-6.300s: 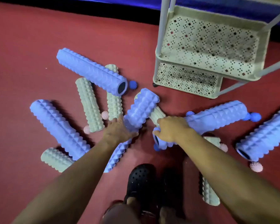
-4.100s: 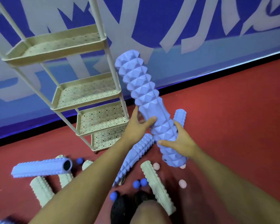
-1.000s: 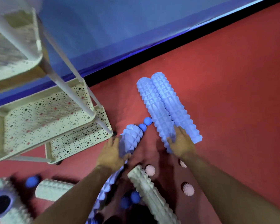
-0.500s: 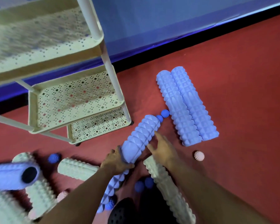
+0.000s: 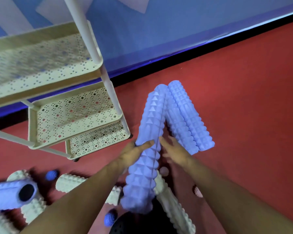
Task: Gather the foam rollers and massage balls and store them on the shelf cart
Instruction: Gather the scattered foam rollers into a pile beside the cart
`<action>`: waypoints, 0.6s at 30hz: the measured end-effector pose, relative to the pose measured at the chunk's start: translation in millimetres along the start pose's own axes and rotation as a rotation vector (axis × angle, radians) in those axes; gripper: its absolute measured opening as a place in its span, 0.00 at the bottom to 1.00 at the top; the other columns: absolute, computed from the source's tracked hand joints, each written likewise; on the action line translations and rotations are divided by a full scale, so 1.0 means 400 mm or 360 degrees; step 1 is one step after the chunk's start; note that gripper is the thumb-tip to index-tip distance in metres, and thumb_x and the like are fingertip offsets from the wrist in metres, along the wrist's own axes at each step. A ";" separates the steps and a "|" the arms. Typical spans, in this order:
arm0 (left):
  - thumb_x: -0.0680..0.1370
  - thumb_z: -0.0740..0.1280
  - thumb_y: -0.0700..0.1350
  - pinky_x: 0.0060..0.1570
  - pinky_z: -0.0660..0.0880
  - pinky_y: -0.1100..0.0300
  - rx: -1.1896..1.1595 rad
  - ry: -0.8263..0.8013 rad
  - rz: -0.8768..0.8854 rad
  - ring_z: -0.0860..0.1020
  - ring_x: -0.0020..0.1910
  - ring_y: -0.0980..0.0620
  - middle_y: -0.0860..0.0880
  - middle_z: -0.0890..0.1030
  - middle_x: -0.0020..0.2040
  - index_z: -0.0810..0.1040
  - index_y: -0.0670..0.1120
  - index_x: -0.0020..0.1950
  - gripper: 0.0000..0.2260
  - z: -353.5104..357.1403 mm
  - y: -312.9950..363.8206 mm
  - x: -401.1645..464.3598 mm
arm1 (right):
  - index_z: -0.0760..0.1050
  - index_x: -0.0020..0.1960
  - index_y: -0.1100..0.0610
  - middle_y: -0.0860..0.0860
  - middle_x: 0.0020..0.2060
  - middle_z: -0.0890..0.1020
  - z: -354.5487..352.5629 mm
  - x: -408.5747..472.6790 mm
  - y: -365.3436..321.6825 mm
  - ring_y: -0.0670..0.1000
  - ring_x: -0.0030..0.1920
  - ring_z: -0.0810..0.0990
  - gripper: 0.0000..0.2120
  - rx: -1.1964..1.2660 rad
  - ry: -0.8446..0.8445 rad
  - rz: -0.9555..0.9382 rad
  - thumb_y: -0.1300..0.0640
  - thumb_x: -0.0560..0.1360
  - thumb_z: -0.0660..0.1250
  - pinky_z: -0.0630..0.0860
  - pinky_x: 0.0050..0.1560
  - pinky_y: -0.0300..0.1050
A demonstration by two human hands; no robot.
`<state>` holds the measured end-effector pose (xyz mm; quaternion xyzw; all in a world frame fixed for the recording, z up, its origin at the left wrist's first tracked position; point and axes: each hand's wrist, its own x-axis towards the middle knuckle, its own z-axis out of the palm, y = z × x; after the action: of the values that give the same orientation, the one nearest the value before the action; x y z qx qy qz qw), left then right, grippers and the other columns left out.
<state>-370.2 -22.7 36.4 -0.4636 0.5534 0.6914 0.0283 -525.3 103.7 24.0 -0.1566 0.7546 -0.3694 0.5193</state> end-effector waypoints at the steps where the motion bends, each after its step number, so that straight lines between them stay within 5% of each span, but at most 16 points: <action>1: 0.67 0.79 0.63 0.60 0.80 0.43 -0.0036 0.0017 0.0061 0.86 0.51 0.44 0.46 0.88 0.51 0.84 0.45 0.59 0.28 0.024 0.035 -0.004 | 0.72 0.67 0.41 0.46 0.58 0.84 -0.014 -0.041 -0.028 0.54 0.56 0.85 0.32 0.0139 -0.0074 0.0056 0.23 0.71 0.62 0.82 0.55 0.56; 6: 0.78 0.73 0.53 0.60 0.80 0.45 -0.0205 0.0027 0.0398 0.85 0.55 0.41 0.42 0.86 0.55 0.83 0.41 0.60 0.18 0.154 0.176 0.002 | 0.78 0.58 0.53 0.45 0.39 0.86 -0.113 -0.151 -0.060 0.43 0.40 0.85 0.16 0.0537 -0.0172 -0.0138 0.43 0.78 0.67 0.78 0.38 0.36; 10: 0.70 0.76 0.65 0.60 0.80 0.44 -0.0287 0.0210 0.0527 0.84 0.57 0.44 0.43 0.84 0.59 0.78 0.42 0.66 0.34 0.237 0.238 0.034 | 0.67 0.65 0.44 0.41 0.54 0.78 -0.216 -0.181 -0.024 0.44 0.53 0.79 0.30 0.0360 -0.0120 -0.0076 0.39 0.70 0.76 0.77 0.55 0.42; 13: 0.69 0.74 0.70 0.61 0.80 0.47 -0.0259 0.0230 0.0529 0.84 0.58 0.50 0.46 0.83 0.61 0.74 0.43 0.69 0.40 0.297 0.256 0.076 | 0.76 0.64 0.50 0.49 0.57 0.84 -0.288 -0.178 0.013 0.51 0.59 0.83 0.40 0.0251 0.0124 -0.0145 0.34 0.59 0.82 0.78 0.64 0.55; 15: 0.73 0.71 0.67 0.62 0.78 0.53 -0.0178 0.0065 0.0490 0.83 0.58 0.57 0.50 0.83 0.61 0.73 0.47 0.68 0.32 0.335 0.278 0.068 | 0.79 0.62 0.53 0.54 0.55 0.86 -0.328 -0.170 0.031 0.55 0.56 0.85 0.39 0.0284 0.0292 -0.0189 0.35 0.57 0.81 0.81 0.61 0.55; 17: 0.78 0.70 0.60 0.60 0.75 0.63 -0.0044 -0.0099 0.0503 0.81 0.52 0.69 0.55 0.83 0.55 0.74 0.53 0.62 0.17 0.351 0.259 0.096 | 0.80 0.58 0.54 0.53 0.51 0.87 -0.369 -0.146 0.049 0.48 0.47 0.86 0.32 0.0316 0.0513 -0.0206 0.41 0.59 0.84 0.83 0.51 0.45; 18: 0.78 0.70 0.60 0.61 0.74 0.66 0.0052 -0.0095 0.0468 0.79 0.54 0.70 0.55 0.82 0.58 0.73 0.52 0.64 0.19 0.355 0.239 0.113 | 0.80 0.57 0.54 0.52 0.49 0.87 -0.391 -0.122 0.061 0.45 0.42 0.85 0.27 0.0312 0.0623 -0.0195 0.46 0.63 0.85 0.81 0.45 0.39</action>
<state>-535.1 31.2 70.6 -0.3562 0.6255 0.6925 -0.0493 -642.0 212.4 68.4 -0.0762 0.7905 -0.4950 0.3524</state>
